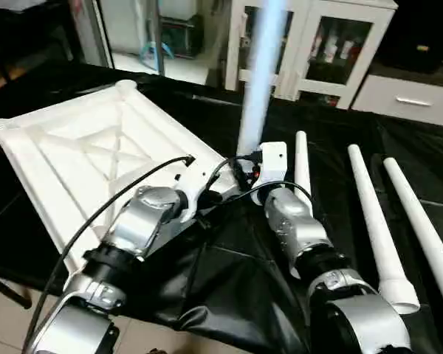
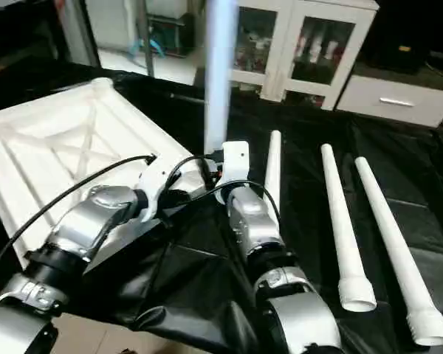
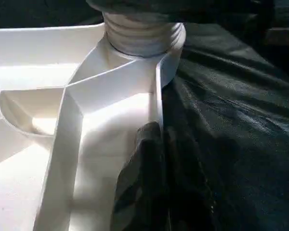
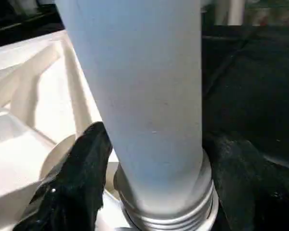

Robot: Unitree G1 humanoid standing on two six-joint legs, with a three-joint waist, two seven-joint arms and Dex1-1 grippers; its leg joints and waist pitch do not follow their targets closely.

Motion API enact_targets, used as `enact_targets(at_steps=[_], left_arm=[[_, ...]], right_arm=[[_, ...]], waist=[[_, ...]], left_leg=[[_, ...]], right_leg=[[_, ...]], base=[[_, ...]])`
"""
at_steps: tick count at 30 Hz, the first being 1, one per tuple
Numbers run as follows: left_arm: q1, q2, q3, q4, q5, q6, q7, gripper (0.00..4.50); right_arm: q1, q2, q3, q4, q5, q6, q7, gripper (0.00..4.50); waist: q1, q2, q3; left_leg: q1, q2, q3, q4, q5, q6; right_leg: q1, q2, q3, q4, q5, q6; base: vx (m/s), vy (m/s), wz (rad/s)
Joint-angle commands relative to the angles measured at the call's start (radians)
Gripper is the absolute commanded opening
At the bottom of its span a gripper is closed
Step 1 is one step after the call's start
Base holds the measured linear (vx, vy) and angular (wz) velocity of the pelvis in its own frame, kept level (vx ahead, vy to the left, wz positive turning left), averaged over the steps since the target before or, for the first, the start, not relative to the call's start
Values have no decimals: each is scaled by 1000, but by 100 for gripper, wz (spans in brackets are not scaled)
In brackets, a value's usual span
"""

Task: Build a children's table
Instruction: Rotate leg to tighten

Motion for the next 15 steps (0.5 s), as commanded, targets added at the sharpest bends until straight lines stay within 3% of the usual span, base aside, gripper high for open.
enact_targets(at_steps=[1, 2, 3, 4, 6, 7, 9, 10, 11, 12, 15], left_arm=[[36, 15, -44, -34, -14, 24, -69, 0], [36, 15, -44, -34, -14, 24, -69, 0], [47, 26, -46, -50, -19, 28, -86, 0], [56, 37, -48, -63, -22, 30, -100, 0], [66, 50, -51, -82, -27, 32, -120, 0], [83, 76, -58, -115, -36, 29, -157, 0], [114, 126, -75, -181, -56, 27, -228, 0], [122, 140, -80, -200, -60, 32, -244, 0], [134, 162, -85, -226, -71, 41, -270, 0], [143, 177, -89, -245, -79, 47, -290, 0], [176, 231, -97, -302, -111, 33, -372, 0]], right_arm=[[27, -26, 43, -74, 12, 69, 129, 348], [27, -26, 43, -74, 12, 69, 129, 353], [41, -56, 58, -111, 11, 94, 176, 353], [53, -80, 70, -138, 9, 113, 218, 366], [67, -111, 83, -172, 8, 129, 265, 389], [91, -168, 113, -224, 3, 149, 346, 389], [130, -259, 158, -302, -5, 171, 484, 389], [139, -278, 164, -321, -4, 179, 515, 389], [147, -299, 170, -340, 0, 185, 549, 389], [154, -314, 174, -355, 4, 192, 573, 389], [160, -343, 188, -369, 14, 218, 636, 389]], waist=[[6, 14, -52], [8, 19, -53], [8, 17, -53], [11, 22, -59], [15, 18, -60], [17, 21, -60], [23, 18, -59], [26, 18, -58], [31, 26, -57], [31, 21, -55], [34, 23, -52]], left_leg=[[2, 22, -6, -80, -189, -4], [2, 21, -6, -79, -177, -1], [3, 21, -5, -77, -165, 4], [5, 21, -3, -72, -117, 16], [3, 20, -1, -67, -70, 34], [4, 20, -2, -67, -65, 39], [3, 21, -2, -64, -58, 53], [4, 22, 1, -64, -66, 56], [6, 23, -1, -66, -75, 51], [6, 25, 1, -69, -102, 45], [10, 26, 1, -74, -152, 24]], right_leg=[[38, -55, 34, -67, -4, -214], [40, -53, 33, -65, 16, -218], [40, -53, 33, -65, 35, -223], [43, -53, 31, -59, 107, -242], [46, -49, 29, -55, 174, -252], [47, -49, 27, -55, 187, -257], [51, -49, 26, -54, 201, -259], [47, -49, 28, -54, 188, -259], [46, -50, 27, -56, 168, -260], [46, -52, 28, -57, 134, -260], [41, -53, 29, -64, 45, -262]], base=[[0, 0, 0], [0, 0, 0], [0, 0, 0], [0, 0, 0], [0, 0, 0], [0, 0, 0], [0, 0, 0], [0, 0, 0], [0, 0, 0], [0, 0, 0], [0, 0, 0]])
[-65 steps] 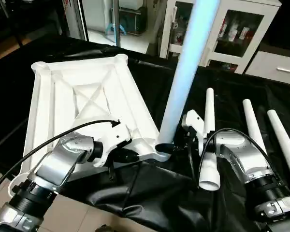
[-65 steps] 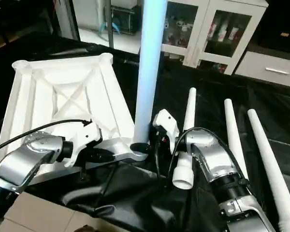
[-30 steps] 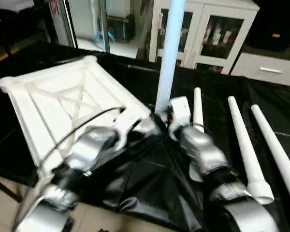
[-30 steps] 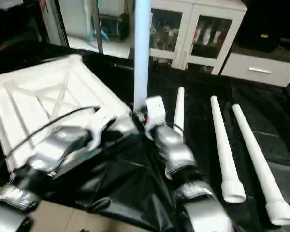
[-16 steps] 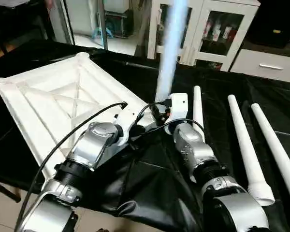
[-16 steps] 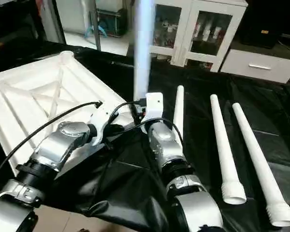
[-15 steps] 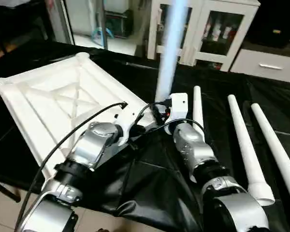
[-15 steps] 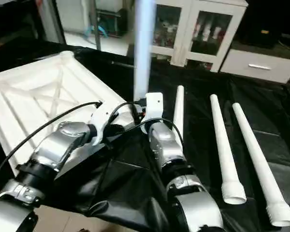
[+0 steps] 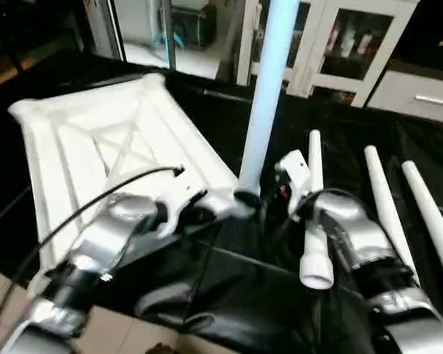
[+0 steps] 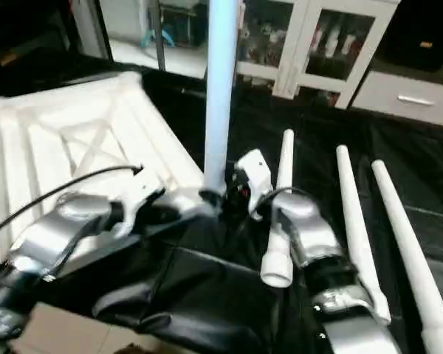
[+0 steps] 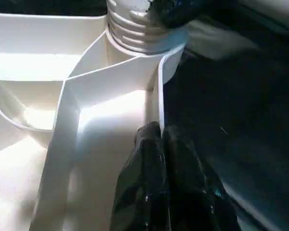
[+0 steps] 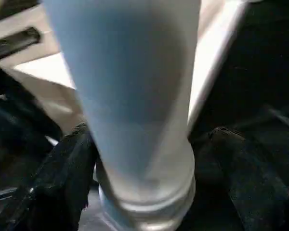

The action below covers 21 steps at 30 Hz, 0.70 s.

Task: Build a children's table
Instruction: Rotate leg to tighten

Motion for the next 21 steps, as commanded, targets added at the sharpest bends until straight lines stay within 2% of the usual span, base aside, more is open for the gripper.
enact_targets(at_steps=[1, 7, 13, 20, 21], left_arm=[[30, 19, -54, -37, -33, 15, -93, 0], [45, 46, -54, -57, -40, 19, -112, 0], [49, 53, -51, -61, -40, 25, -111, 0], [50, 56, -46, -61, -39, 27, -112, 0], [50, 56, -46, -61, -38, 26, -112, 0]], right_arm=[[6, -30, 9, -27, -2, 19, 32, 389], [22, -56, 62, -55, -14, 42, 101, 389], [26, -66, 76, -50, -27, 46, 141, 389], [28, -77, 80, -58, -23, 51, 150, 389], [26, -73, 74, -55, -23, 50, 143, 362]], waist=[[-3, 15, -55], [0, 14, -59], [2, 10, -60], [3, 10, -62], [3, 10, -62]], left_leg=[[19, 26, 0, -71, -158, 14], [17, 23, 0, -66, -108, 13], [15, 21, 0, -63, -95, 22], [15, 20, 0, -60, -83, 30], [16, 20, 0, -59, -79, 32]], right_leg=[[42, -52, 33, -53, 30, -262], [44, -51, 33, -45, 86, -262], [46, -52, 33, -45, 87, -265], [47, -52, 32, -42, 97, -269], [47, -51, 32, -41, 103, -271]], base=[[0, 0, 0], [0, 0, 0], [0, 0, 0], [0, 0, 0], [0, 0, 0]])
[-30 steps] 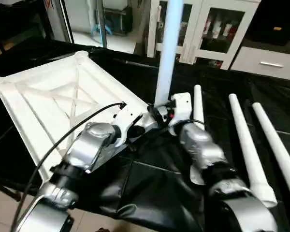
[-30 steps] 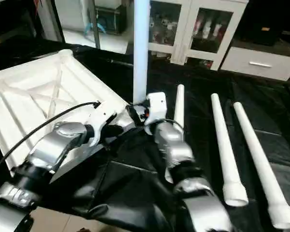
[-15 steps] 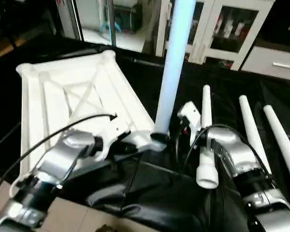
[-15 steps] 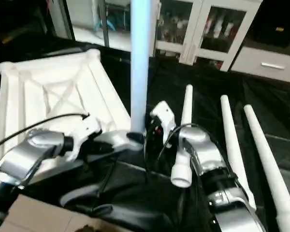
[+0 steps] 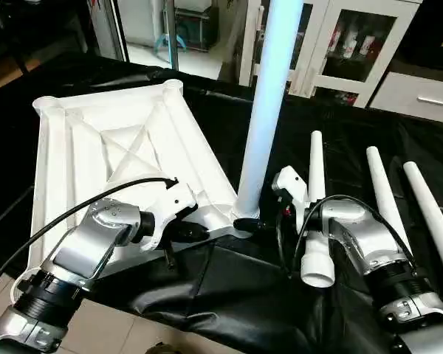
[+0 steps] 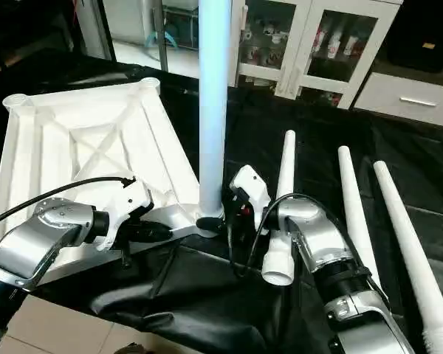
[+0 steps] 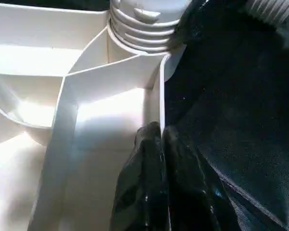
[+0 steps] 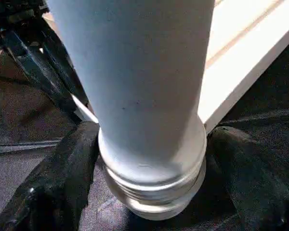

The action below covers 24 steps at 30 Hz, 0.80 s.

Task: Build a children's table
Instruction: Rotate leg to tighten

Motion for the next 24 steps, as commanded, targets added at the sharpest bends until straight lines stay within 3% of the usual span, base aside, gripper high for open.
enact_targets(at_steps=[1, 9, 24], left_arm=[[14, 2, -42, -5, -9, 13, -34, 0], [13, 1, -44, -3, -10, 13, -33, 0], [27, 8, -49, -12, -10, 16, -36, 0]], right_arm=[[-8, 3, -11, 2, -6, 10, -10, 354], [-6, 4, -11, -1, 1, 4, -1, 283], [9, 18, -11, 11, -1, -6, -5, 274]], waist=[[-1, 11, -63], [-1, 9, -65], [0, 9, -65]], left_leg=[[16, 20, 0, -63, -74, 33], [15, 20, 0, -61, -72, 36], [15, 19, -1, -59, -71, 41]], right_leg=[[45, -50, 32, -44, 112, -272], [47, -50, 32, -42, 113, -277], [47, -50, 31, -41, 107, -279]], base=[[0, 0, 0], [0, 0, 0], [0, 0, 0]])
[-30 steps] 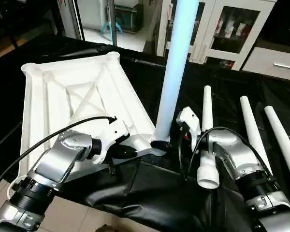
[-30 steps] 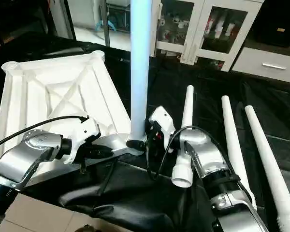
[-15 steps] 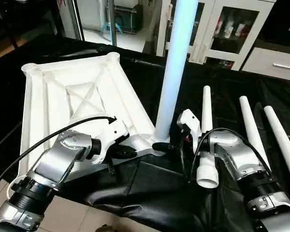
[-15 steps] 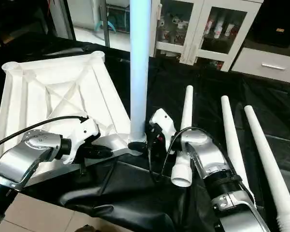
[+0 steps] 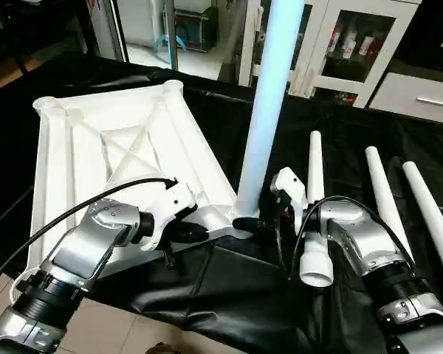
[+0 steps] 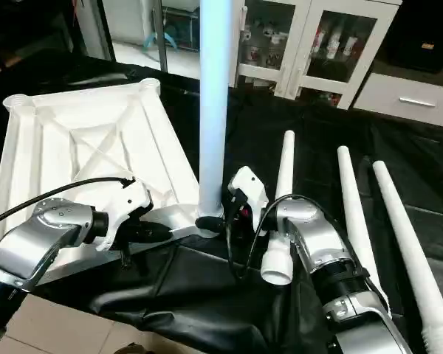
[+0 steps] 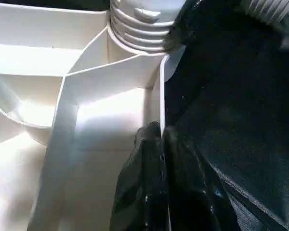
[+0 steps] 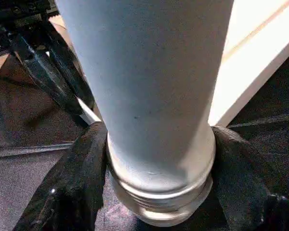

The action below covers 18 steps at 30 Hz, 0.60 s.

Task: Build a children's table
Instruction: Rotate leg to tighten

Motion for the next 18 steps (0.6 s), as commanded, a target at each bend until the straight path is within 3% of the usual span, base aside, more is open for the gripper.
enact_targets(at_steps=[1, 3, 6, 7, 9, 12, 15, 17, 18], left_arm=[[23, -3, -46, -7, -6, 15, -29, 0], [8, -47, -30, 30, 6, 6, 29, 0], [-14, -99, -14, 77, 18, 3, 97, 0], [-25, -120, -11, 98, 23, 2, 120, 0], [-43, -150, -6, 132, 30, 0, 156, 0], [-67, -186, -3, 176, 42, -8, 198, 0], [-165, -312, 32, 357, 87, -44, 390, 0], [-210, -376, 64, 448, 103, -74, 492, 0], [-223, -392, 68, 473, 107, -85, 515, 0]], right_arm=[[3, 10, -15, 21, -9, -9, -33, 274], [-12, 55, -36, 89, -42, -41, -166, 274], [-28, 105, -63, 154, -62, -65, -304, 274], [-34, 126, -71, 177, -66, -69, -350, 274], [-46, 158, -85, 211, -69, -71, -425, 273], [-64, 197, -102, 255, -74, -77, -521, 273], [-128, 321, -157, 403, -76, -114, -822, 273], [-160, 375, -176, 478, -84, -149, -943, 273], [-171, 390, -172, 502, -93, -157, -977, 273]], waist=[[0, 9, -64], [-3, 9, -62], [-7, 6, -53], [-11, 8, -46], [-15, 7, -46], [-20, 8, -45], [-25, 10, -46], [-26, 8, -47], [-27, 11, -46]], left_leg=[[15, 19, 0, -63, -79, 37], [14, 20, 1, -64, -96, 27], [15, 19, 0, -72, -175, -6], [24, 19, -3, -80, -274, -34], [24, 19, -8, -84, -312, -47], [27, 19, -8, -85, -324, -53], [30, 16, -10, -85, -330, -69], [31, 16, -10, -85, -350, -69], [34, 14, -9, -84, -357, -72]], right_leg=[[46, -52, 31, -45, 96, -279], [43, -53, 33, -47, 70, -280], [41, -54, 35, -58, -54, -255], [36, -56, 36, -73, -205, -227], [35, -60, 38, -79, -288, -199], [24, -58, 40, -87, -314, -179], [21, -58, 39, -87, -324, -175], [19, -58, 39, -91, -342, -161], [13, -58, 39, -94, -346, -158]], base=[[0, 0, 0], [0, 0, 0], [0, 0, 0], [0, 0, 0], [0, 0, 0], [0, 0, 0], [0, 0, 0], [0, 0, 0], [0, 0, 0]])
